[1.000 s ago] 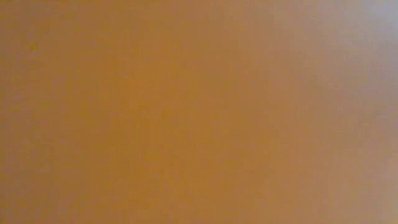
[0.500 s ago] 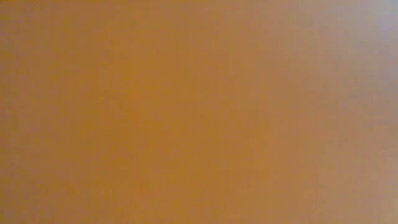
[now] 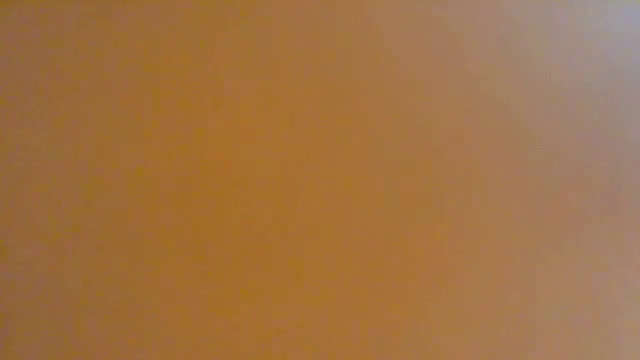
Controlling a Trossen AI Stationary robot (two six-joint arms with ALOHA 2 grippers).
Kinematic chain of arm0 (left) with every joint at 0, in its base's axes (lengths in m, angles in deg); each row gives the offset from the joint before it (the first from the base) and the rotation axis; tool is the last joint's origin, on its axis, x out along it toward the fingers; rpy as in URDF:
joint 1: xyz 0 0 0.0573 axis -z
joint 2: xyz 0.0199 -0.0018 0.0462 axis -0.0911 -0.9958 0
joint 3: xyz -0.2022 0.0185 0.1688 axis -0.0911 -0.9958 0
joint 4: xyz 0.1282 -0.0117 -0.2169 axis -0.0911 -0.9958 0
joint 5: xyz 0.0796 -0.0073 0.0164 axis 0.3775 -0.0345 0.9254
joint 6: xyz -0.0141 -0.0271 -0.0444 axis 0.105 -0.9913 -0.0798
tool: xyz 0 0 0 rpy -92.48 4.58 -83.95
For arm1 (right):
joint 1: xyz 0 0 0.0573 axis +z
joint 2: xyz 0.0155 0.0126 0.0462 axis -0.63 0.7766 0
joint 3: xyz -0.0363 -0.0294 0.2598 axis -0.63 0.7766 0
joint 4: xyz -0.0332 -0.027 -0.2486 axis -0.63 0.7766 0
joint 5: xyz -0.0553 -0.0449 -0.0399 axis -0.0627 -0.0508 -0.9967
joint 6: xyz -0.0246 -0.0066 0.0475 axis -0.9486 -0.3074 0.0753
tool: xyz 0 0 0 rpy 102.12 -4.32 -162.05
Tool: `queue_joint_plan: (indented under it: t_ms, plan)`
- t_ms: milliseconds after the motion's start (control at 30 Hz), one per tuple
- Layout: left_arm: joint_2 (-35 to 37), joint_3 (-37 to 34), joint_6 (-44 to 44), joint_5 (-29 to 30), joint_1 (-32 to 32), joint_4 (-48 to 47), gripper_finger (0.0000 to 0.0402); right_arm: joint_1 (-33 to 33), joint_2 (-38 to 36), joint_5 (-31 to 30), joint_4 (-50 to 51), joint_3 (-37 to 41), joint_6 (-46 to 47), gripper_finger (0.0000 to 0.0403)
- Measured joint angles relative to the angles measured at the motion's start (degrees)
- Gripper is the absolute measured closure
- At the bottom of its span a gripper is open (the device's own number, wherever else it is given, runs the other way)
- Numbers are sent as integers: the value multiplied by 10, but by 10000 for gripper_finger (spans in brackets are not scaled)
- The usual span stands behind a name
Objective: Sort blocks
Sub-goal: Put the yellow block into the yellow bin
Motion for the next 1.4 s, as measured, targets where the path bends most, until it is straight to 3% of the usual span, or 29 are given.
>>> queue_joint_plan:
  t_ms: [533, 933, 1400]
  plan:
    - [0, 0, 0, 0, 2, -1, 205, -2, 0, 0, 0, 0, 7, 202]
    - [6, -1, 1, 0, 2, -11, 305, -3, 0, 12, 0, 0, 6, 202]
    - [115, -3, 5, 11, 7, -114, 310, -11, 0, 14, 1, 0, -3, 202]
